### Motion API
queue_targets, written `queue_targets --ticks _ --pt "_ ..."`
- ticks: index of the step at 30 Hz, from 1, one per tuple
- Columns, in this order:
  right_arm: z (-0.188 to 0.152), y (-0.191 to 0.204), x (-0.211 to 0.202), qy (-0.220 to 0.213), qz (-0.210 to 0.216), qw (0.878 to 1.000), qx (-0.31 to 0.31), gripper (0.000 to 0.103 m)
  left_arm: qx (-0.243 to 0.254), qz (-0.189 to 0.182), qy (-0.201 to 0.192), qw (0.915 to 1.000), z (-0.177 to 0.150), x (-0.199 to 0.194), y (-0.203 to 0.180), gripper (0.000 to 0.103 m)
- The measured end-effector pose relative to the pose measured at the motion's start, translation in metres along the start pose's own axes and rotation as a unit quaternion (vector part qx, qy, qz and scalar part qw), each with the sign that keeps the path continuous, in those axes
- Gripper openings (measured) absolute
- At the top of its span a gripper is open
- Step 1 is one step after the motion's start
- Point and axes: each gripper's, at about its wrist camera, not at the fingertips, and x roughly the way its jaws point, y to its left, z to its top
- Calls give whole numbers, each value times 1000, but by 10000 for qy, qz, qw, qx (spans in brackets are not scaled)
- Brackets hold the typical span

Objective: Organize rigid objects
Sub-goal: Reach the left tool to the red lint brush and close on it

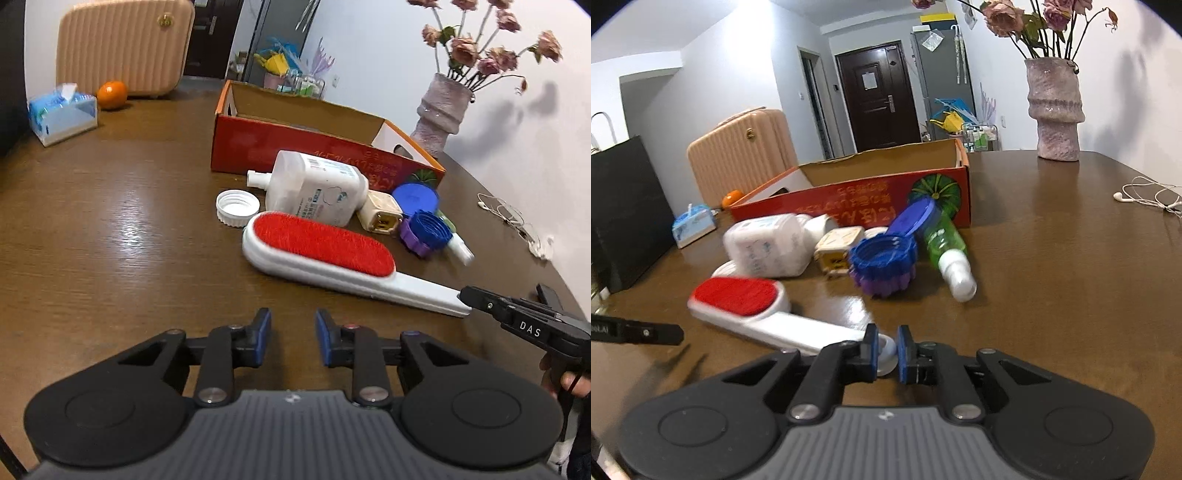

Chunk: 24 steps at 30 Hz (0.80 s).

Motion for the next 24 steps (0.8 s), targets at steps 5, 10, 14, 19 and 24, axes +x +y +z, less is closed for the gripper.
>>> queue_targets --ticks 5,10,14,19,24 --pt "-15 8 -18 -76 -60 9998 -166 10 51 212 -433 9988 12 -10 -4 52" --pt "-7 -3 -12 -177 -397 9989 -152 10 -148 225 -281 9992 29 16 -2 53" --pt "-2 -8 -5 -181 -379 9990 -138 10 -301 206 -183 9992 33 33 3 51" --pt "3 -12 0 -140 -329 9993 -85 10 -417 7 -130 9990 31 38 5 37" --pt "5 -15 0 -94 -278 9994 164 6 -695 -632 -203 9954 37 23 8 13"
